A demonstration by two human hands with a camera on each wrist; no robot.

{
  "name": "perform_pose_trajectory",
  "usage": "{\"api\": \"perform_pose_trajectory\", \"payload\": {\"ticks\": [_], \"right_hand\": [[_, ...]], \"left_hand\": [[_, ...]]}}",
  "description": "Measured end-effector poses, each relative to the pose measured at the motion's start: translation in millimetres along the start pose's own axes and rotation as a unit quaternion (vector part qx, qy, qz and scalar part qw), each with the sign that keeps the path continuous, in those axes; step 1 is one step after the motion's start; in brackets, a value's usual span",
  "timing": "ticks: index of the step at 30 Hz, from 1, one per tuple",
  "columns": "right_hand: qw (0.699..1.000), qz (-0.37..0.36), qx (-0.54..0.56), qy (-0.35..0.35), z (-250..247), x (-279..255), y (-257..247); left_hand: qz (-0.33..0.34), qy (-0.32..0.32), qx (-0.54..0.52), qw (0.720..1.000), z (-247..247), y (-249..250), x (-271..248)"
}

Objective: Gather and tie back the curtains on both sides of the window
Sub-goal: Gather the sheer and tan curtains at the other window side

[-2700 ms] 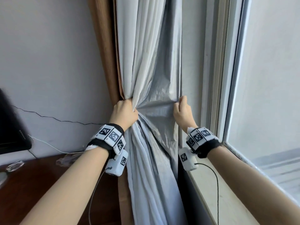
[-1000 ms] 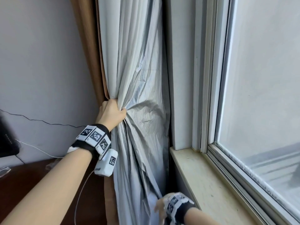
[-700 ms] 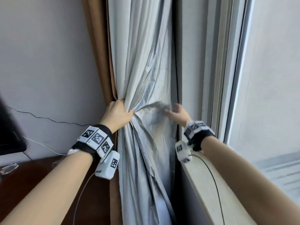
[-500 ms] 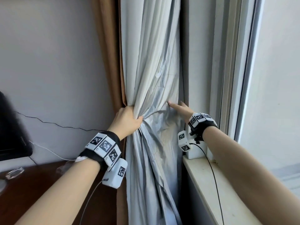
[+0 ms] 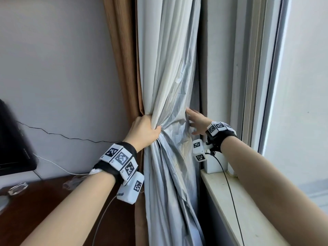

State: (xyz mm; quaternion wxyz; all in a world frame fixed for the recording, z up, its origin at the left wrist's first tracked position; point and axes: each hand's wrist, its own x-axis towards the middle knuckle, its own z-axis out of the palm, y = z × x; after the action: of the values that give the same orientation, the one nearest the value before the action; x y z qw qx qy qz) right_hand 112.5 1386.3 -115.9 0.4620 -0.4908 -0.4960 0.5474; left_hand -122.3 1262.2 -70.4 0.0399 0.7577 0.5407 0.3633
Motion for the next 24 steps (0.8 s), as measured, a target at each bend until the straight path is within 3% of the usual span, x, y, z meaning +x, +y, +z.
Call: {"api": "perform_pose_trajectory", "payload": {"ticks": [7, 12, 17, 20, 24], "right_hand": [[0.999, -0.033, -0.022, 0.015, 16, 12, 8], [0.989, -0.121, 0.017, 0.086, 16, -7, 17], [0.942, -0.235, -0.135, 0.199, -13, -42, 12], [0.899, -0.246, -0.259, 0.252, -17, -72, 15], [0.891, -0.277, -0.231, 0.277, 2, -119, 26]], "left_hand": [[-0.005, 0.004, 0.001, 1.0, 0, -1, 0], [-0.016, 0.012, 0.007, 1.0, -5, -5, -3], [-0.025, 0.02, 0.009, 0.999, -5, -7, 2], [-0.033, 0.022, 0.01, 0.999, -1, 0, 1], [-0.039, 0.025, 0.001, 0.999, 4, 10, 0]]}}
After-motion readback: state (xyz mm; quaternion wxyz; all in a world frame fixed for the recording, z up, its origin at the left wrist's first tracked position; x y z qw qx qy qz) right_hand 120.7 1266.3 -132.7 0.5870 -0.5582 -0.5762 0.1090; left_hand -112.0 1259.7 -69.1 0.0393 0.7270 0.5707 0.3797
